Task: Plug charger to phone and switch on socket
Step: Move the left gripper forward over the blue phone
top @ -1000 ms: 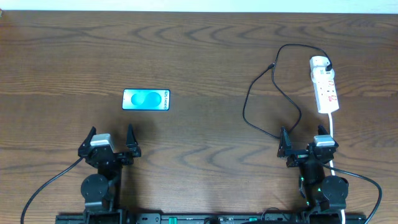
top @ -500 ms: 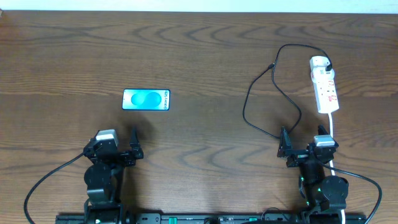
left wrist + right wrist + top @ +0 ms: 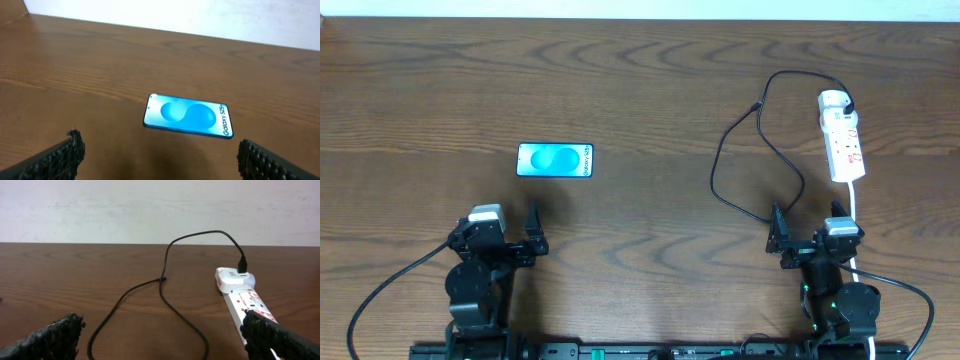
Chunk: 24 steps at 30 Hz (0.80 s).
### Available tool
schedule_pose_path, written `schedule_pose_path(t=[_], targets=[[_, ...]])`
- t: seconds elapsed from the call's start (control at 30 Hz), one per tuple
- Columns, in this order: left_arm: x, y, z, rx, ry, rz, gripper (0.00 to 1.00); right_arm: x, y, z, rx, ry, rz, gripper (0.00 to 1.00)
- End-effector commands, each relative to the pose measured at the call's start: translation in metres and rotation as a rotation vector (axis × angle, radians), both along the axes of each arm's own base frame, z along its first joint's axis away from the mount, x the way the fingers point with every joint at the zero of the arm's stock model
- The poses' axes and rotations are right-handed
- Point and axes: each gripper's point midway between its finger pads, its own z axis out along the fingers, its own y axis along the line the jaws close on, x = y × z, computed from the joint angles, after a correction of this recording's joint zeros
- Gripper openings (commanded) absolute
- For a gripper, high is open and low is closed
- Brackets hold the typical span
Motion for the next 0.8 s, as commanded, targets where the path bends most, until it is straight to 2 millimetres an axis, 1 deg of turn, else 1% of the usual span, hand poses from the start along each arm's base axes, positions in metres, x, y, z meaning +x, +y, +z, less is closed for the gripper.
schedule_pose_path(t=[0.0, 0.2, 0.4, 0.53, 0.77], targets=[[-0.002, 0.000, 0.022, -0.012, -0.028, 0.002, 0.99, 0.000, 0.000, -0.002, -0.005, 0.004, -0.003, 0.99], [-0.006, 0.000, 0.032, -0.013, -0.019, 0.002, 0.99, 0.000, 0.000, -0.002, -0.005, 0.004, -0.003, 0.99], [-0.005, 0.000, 0.032, -0.040, -0.003, 0.009, 0.99, 0.000, 0.000, -0.002, -0.005, 0.004, -0.003, 0.99], [-0.001, -0.002, 0.033, -0.058, 0.024, 0.007, 0.99, 0.000, 0.000, -0.002, -0.005, 0.004, -0.003, 0.99], [0.012, -0.011, 0.043, -0.081, 0.085, -0.048, 0.99, 0.000, 0.000, -0.002, -0.005, 0.005, -0.003, 0.99]])
